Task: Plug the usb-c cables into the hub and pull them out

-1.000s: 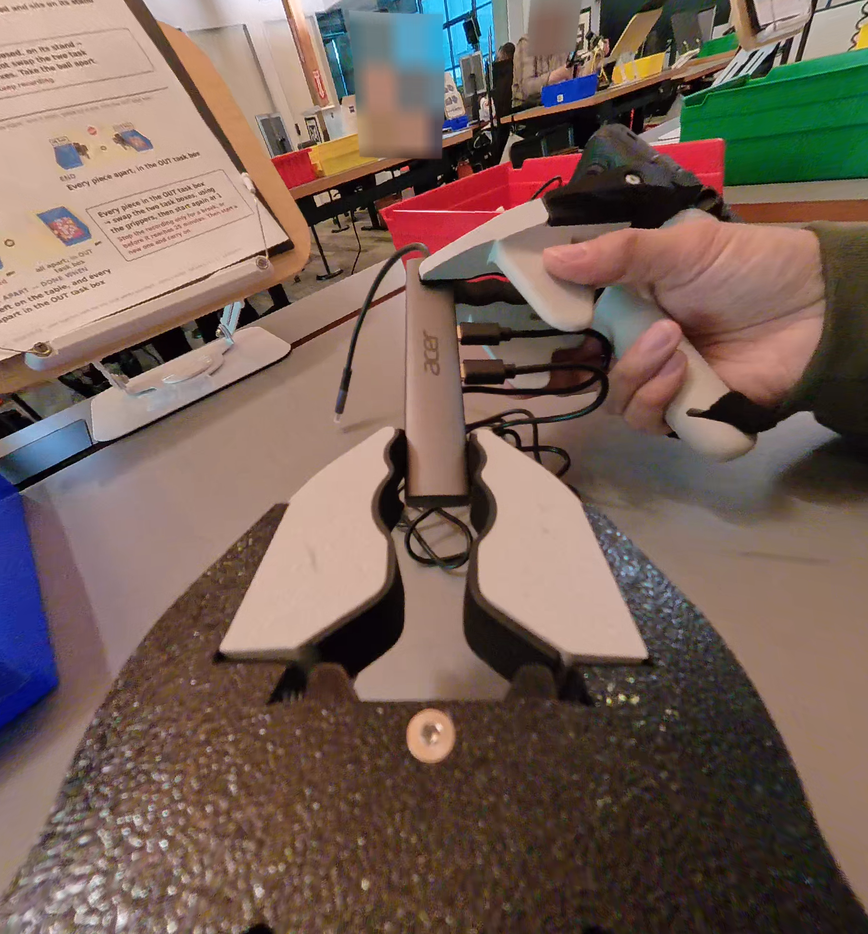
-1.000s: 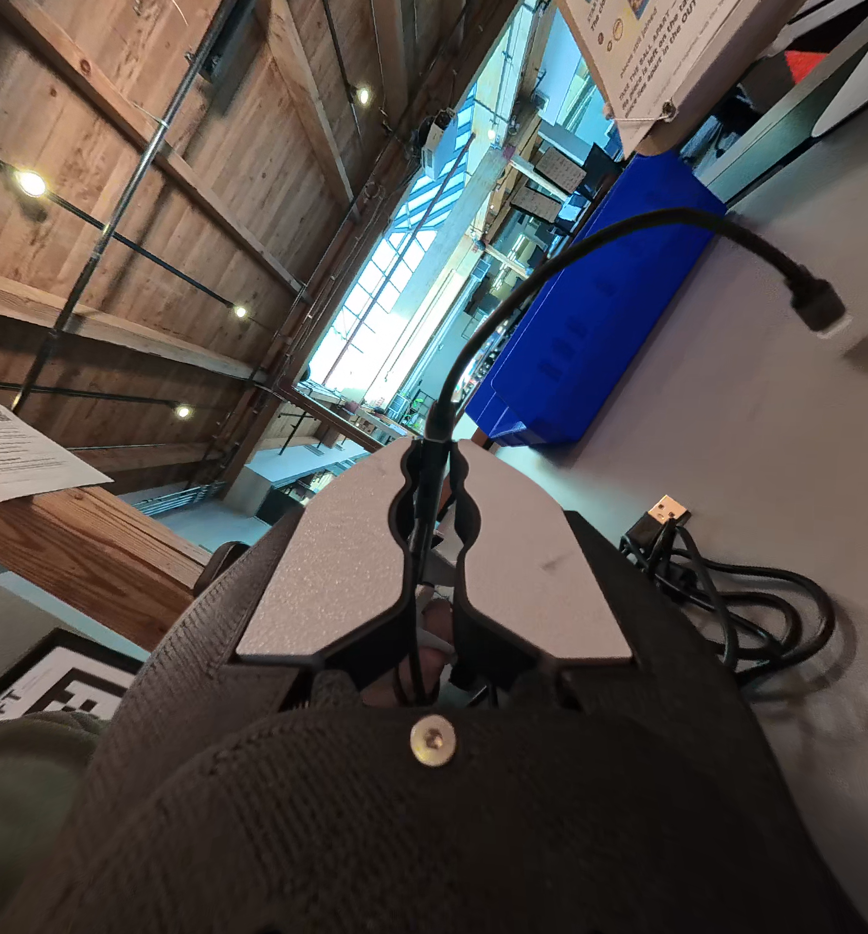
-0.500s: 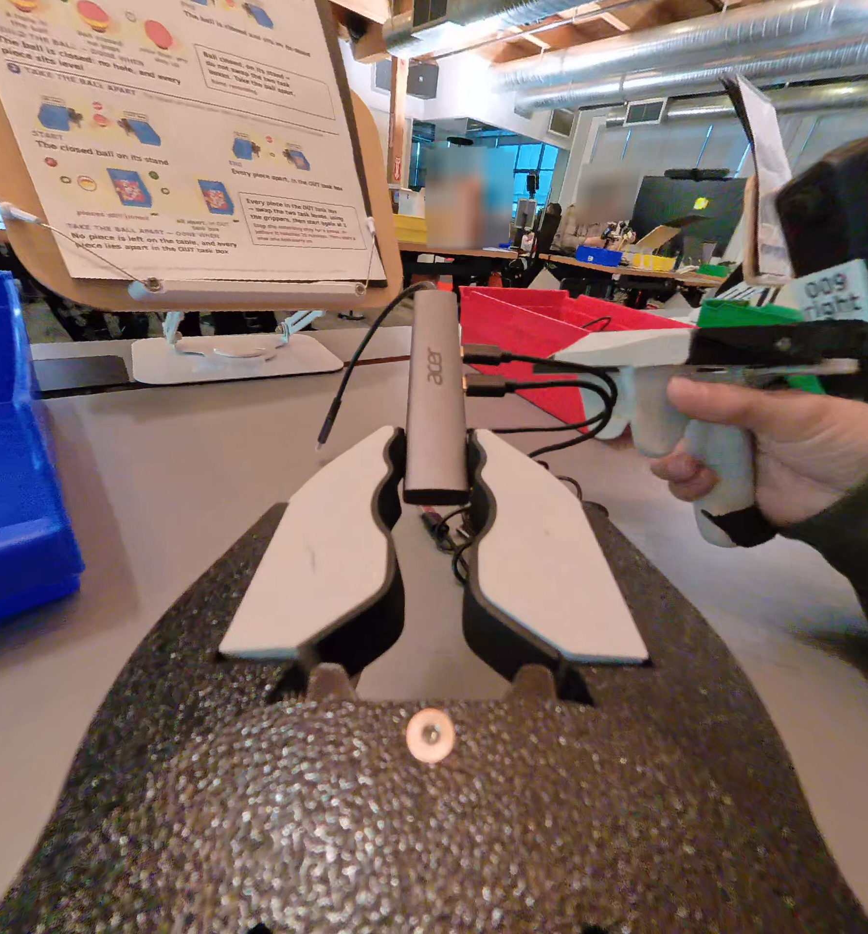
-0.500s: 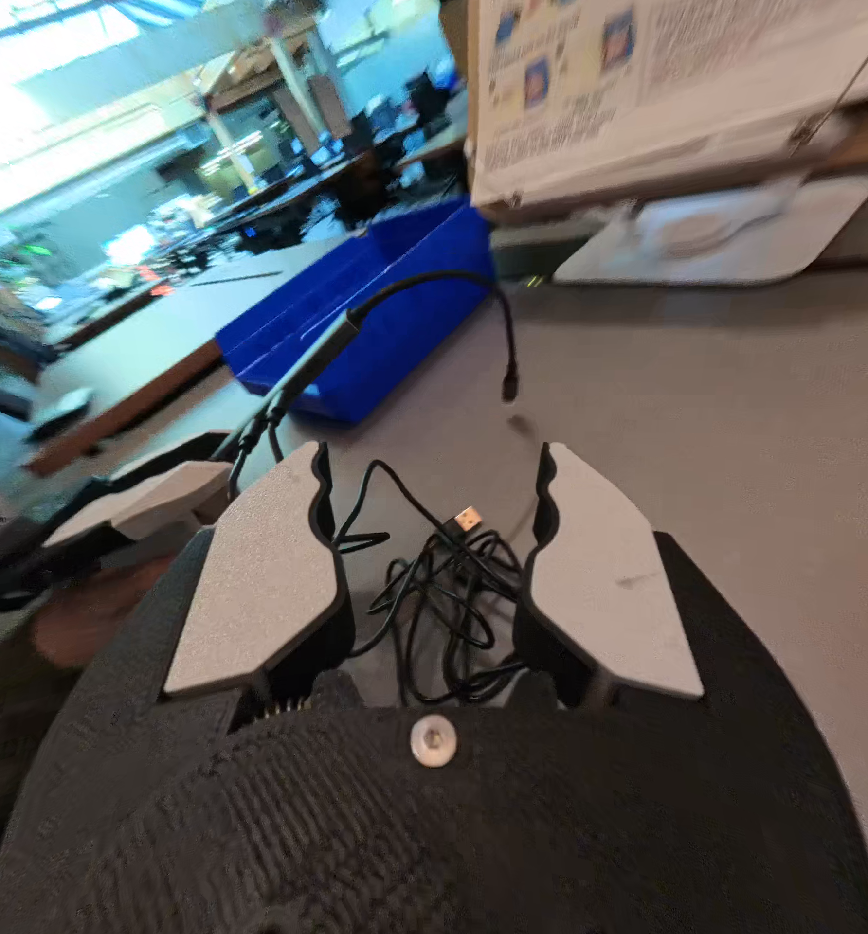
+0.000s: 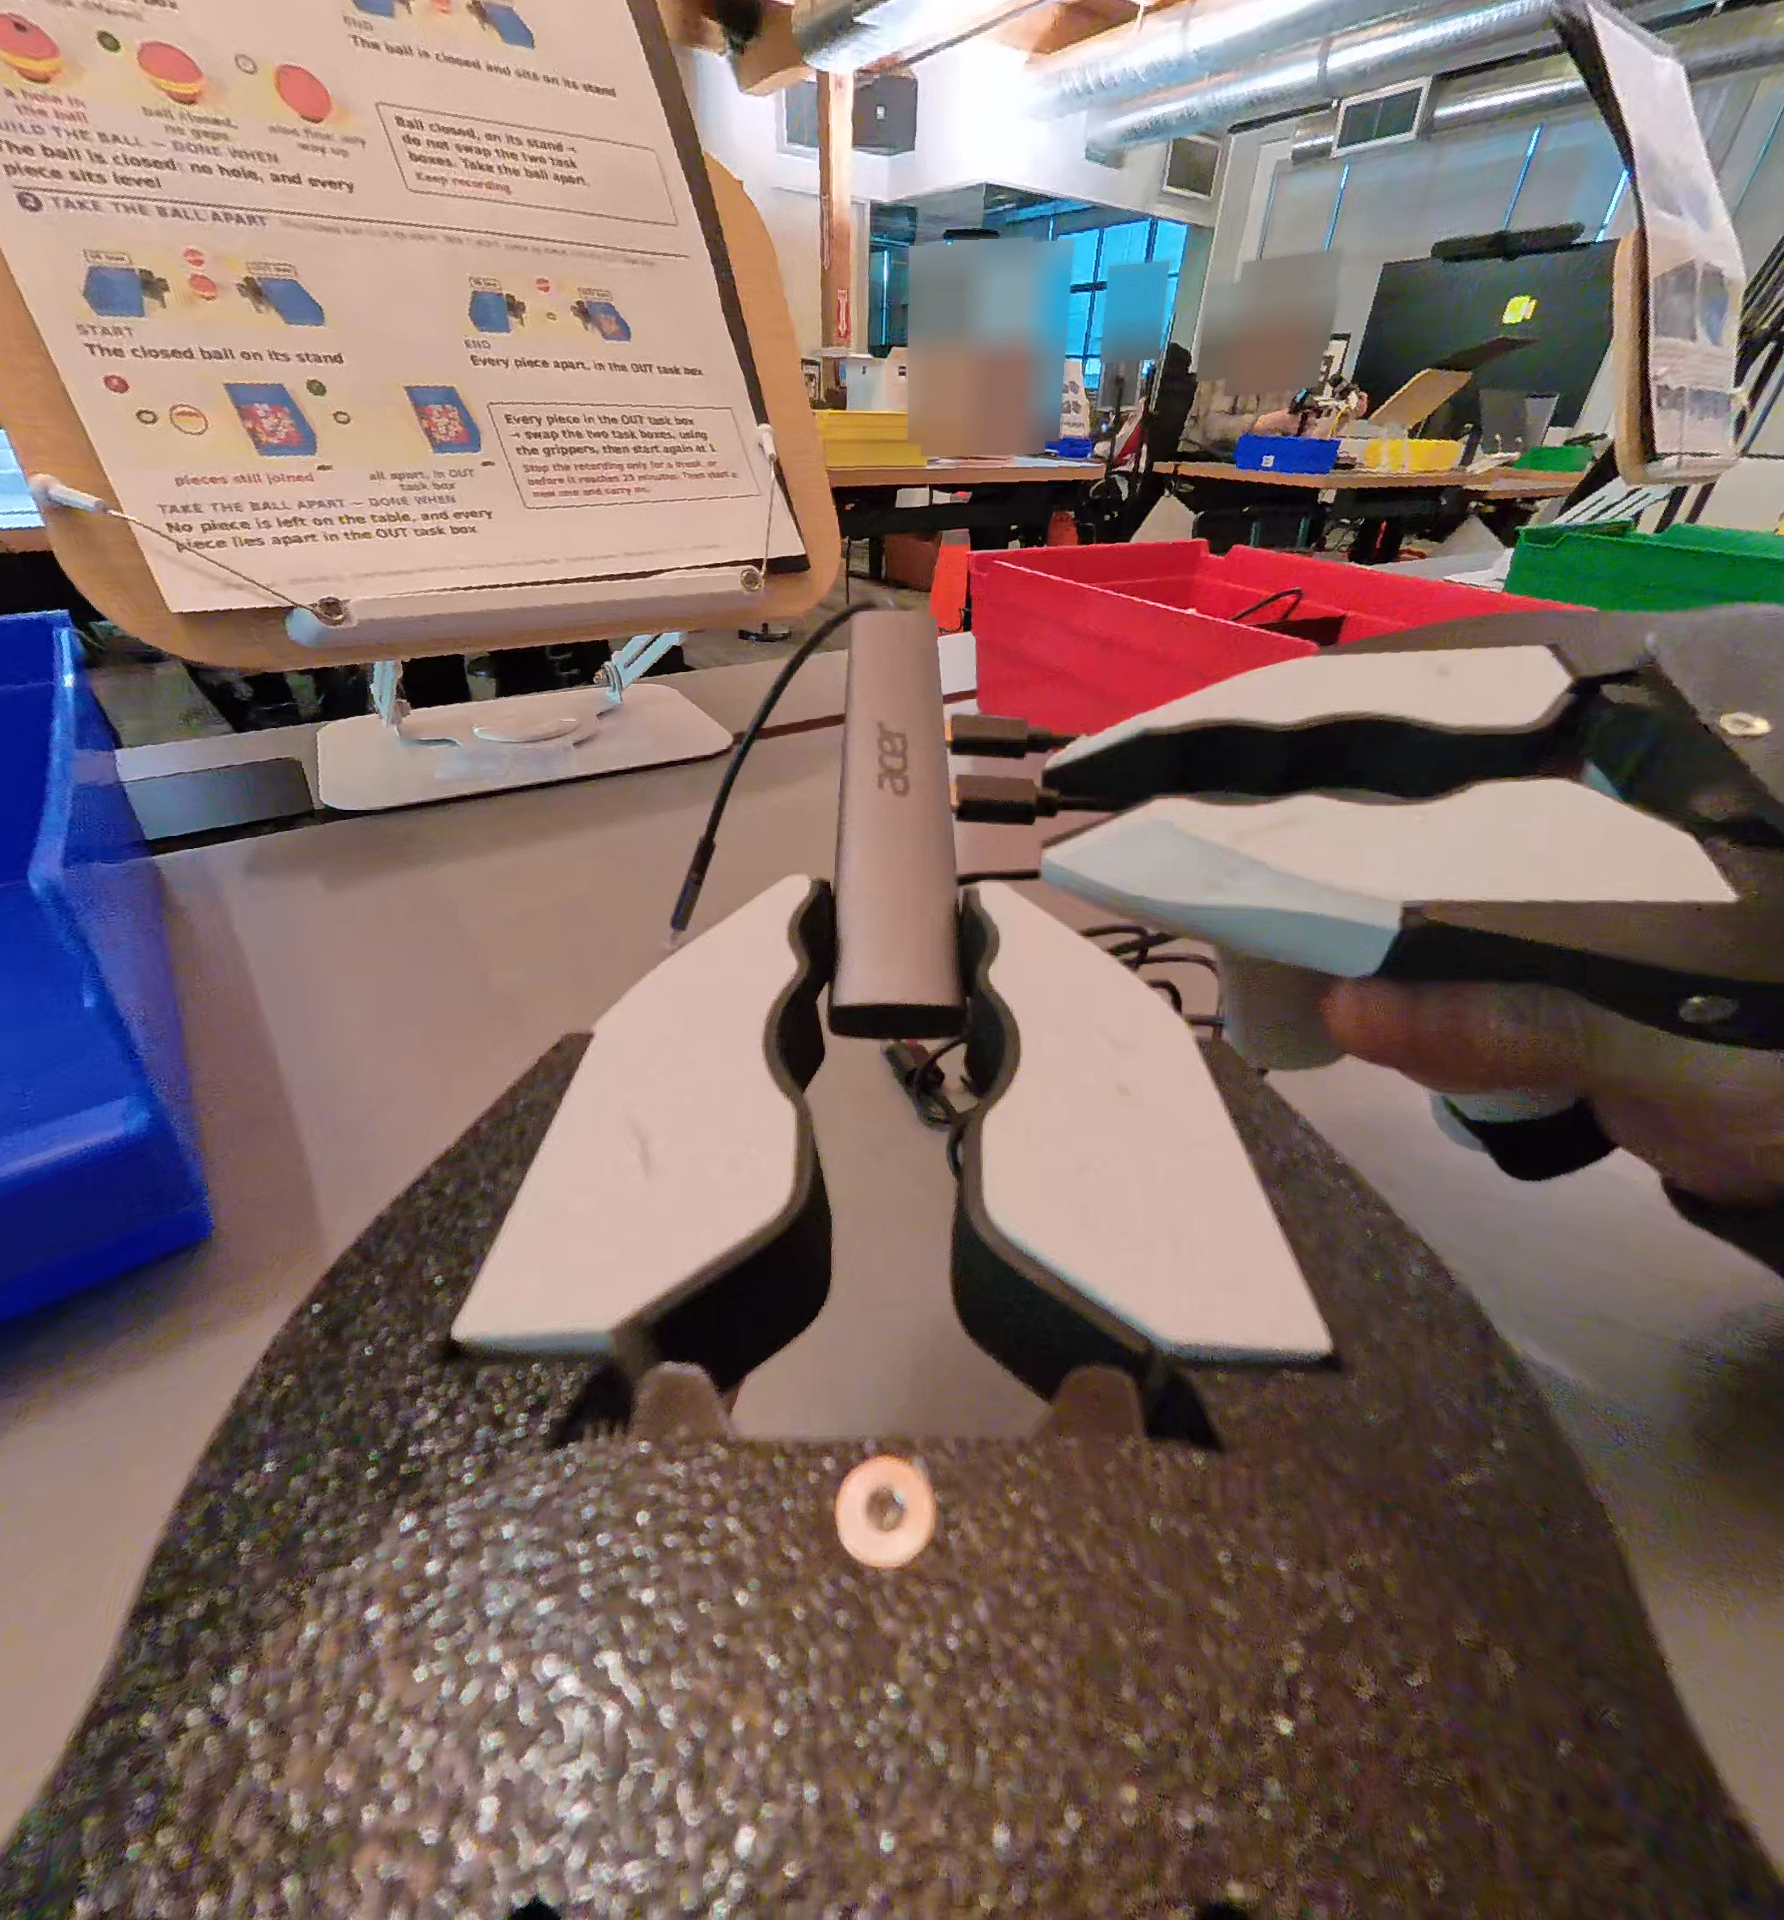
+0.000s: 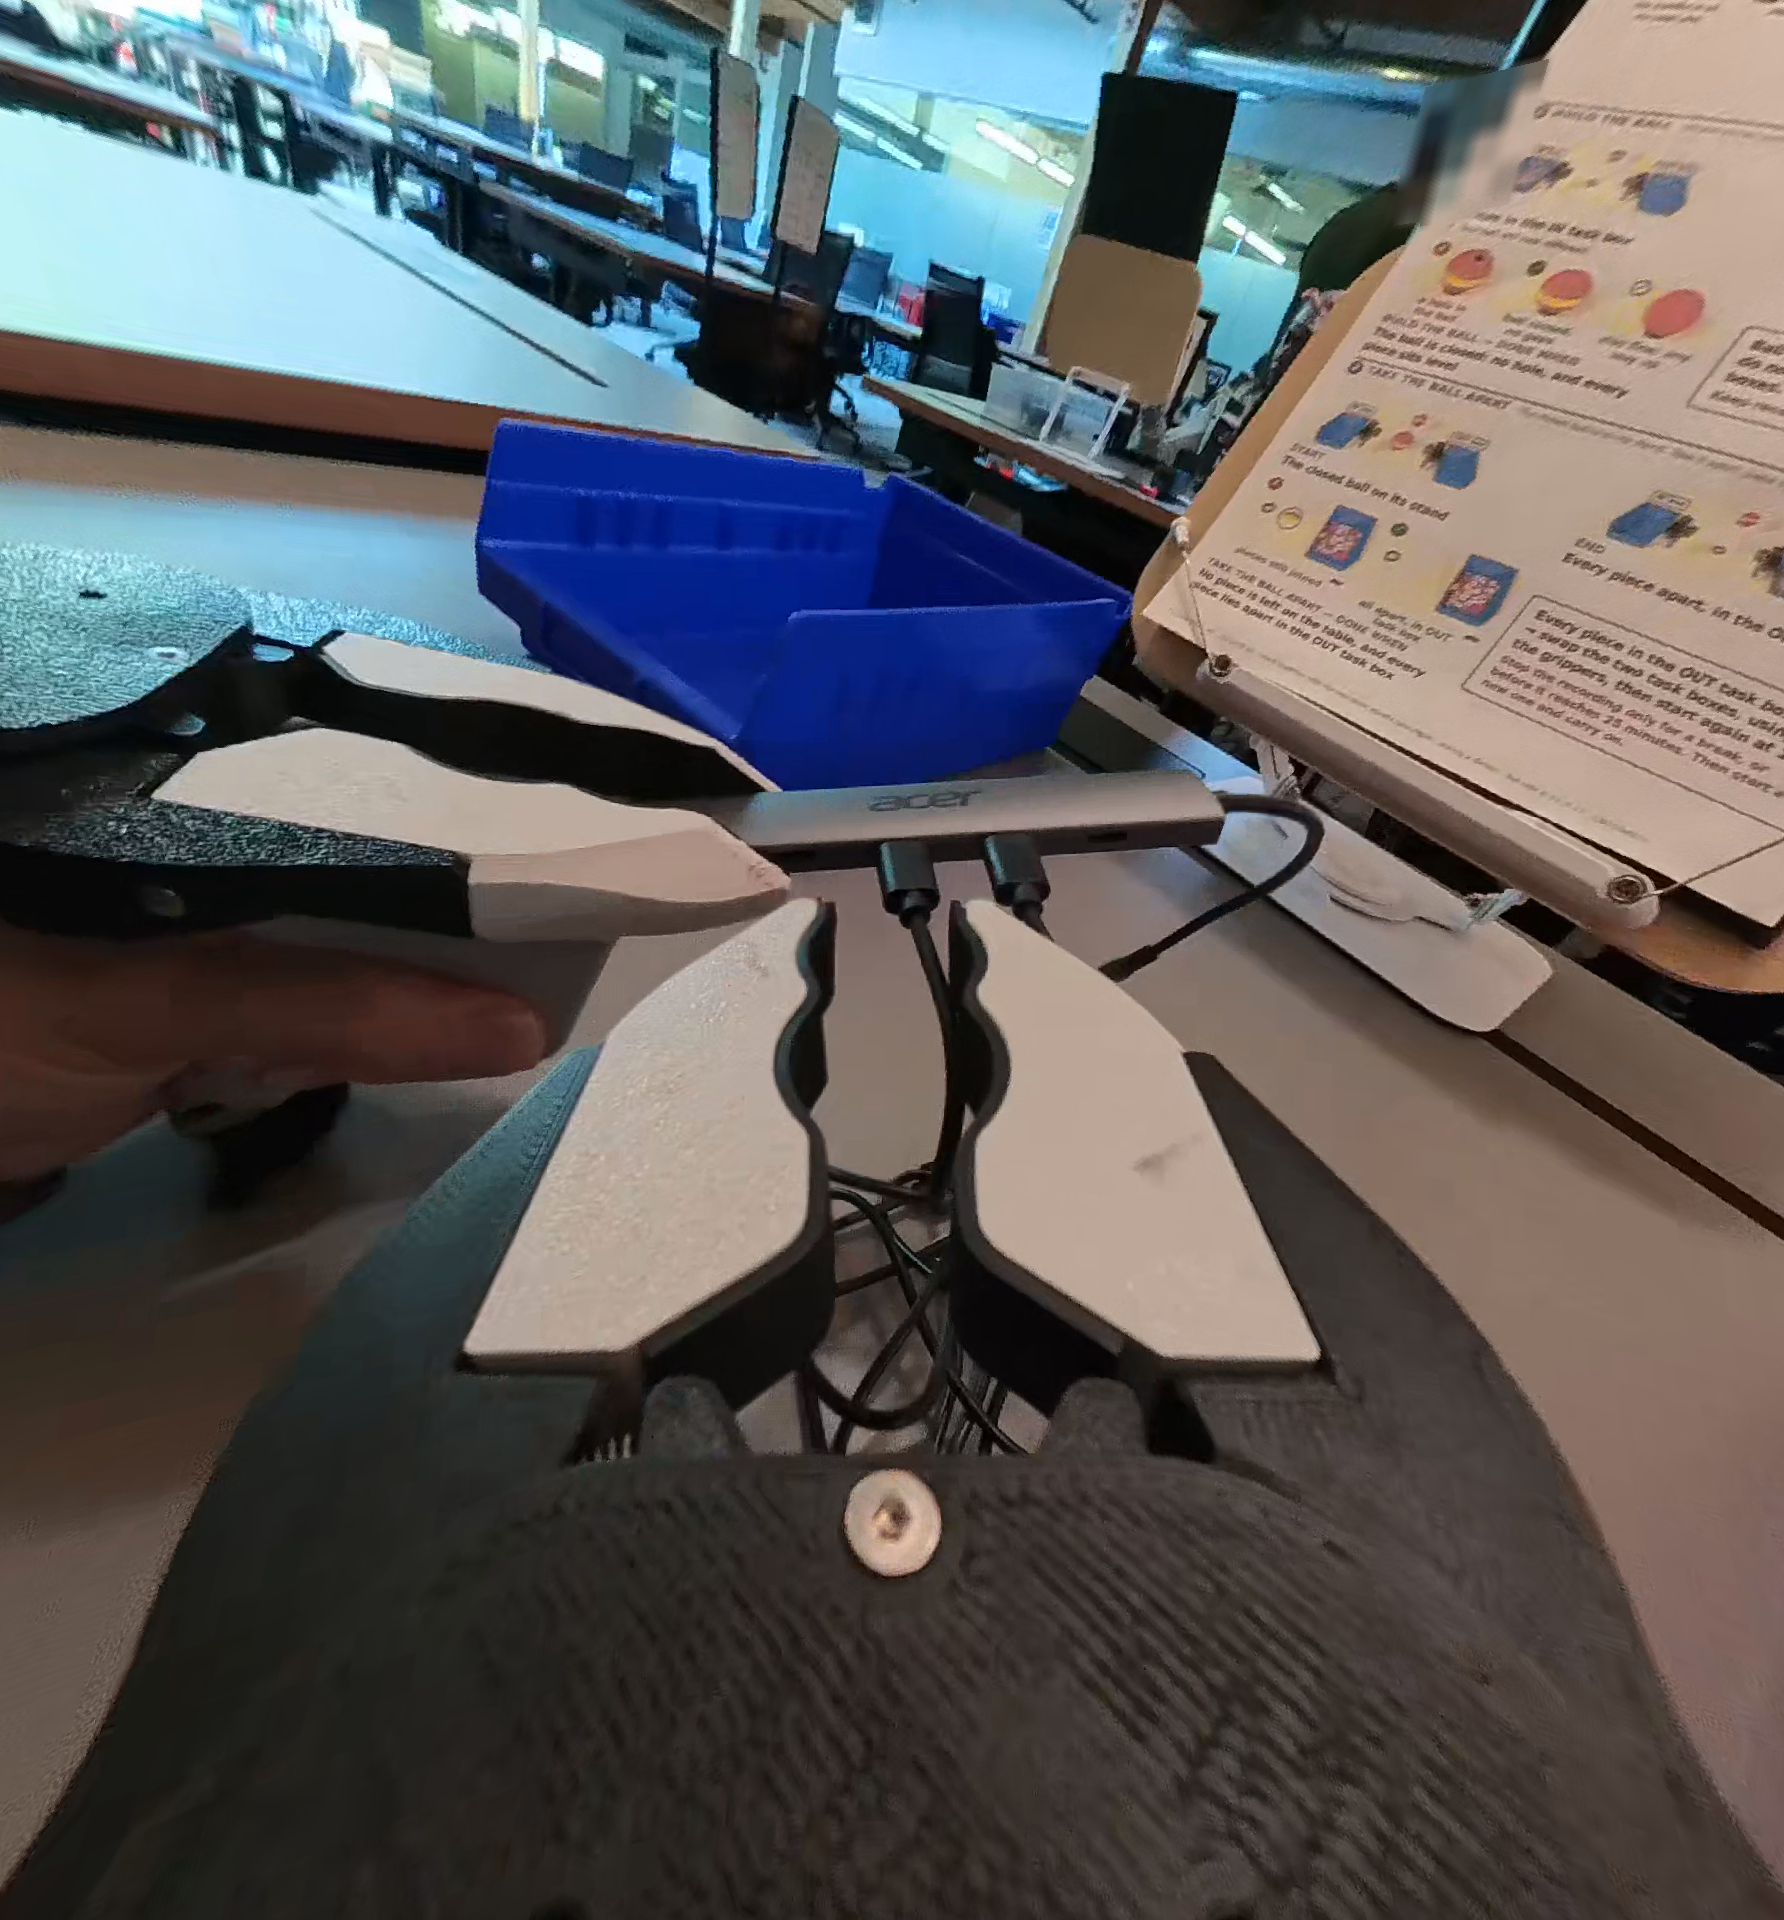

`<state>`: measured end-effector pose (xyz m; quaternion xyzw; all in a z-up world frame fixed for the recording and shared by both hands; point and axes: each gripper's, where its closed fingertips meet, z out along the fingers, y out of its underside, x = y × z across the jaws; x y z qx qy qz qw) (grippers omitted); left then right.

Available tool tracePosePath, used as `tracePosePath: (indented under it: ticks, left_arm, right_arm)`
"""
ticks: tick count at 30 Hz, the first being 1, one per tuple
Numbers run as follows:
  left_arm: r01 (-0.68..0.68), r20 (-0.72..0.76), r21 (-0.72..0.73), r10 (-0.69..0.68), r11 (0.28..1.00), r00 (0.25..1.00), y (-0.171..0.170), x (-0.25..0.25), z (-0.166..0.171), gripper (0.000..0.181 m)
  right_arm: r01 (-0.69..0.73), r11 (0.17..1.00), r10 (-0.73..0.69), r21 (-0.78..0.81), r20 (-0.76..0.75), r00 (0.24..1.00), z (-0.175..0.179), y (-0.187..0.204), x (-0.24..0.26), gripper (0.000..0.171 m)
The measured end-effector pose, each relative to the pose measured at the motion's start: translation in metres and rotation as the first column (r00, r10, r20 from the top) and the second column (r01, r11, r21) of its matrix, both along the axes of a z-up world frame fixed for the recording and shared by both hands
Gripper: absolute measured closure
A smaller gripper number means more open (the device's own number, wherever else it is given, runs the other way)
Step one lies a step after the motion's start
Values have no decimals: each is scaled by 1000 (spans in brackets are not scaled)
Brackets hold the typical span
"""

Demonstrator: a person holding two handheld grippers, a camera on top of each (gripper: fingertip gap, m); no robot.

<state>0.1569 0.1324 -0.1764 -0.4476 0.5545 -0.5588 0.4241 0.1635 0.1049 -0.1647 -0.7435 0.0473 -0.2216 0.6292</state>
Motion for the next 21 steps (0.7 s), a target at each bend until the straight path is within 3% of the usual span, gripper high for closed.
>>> tracePosePath:
  ticks: [11,21]
  left_arm:
    - [-52,-55,66,56,996,997,-5,2,-8,157]
    - [-110,-61,98,117,989,991,0,2,-10,158]
  right_arm:
    - [-1,989,0,151,8,1000,-7,3,10,160]
    - [-37,995,44,89,-80,996,-17,10,11,160]
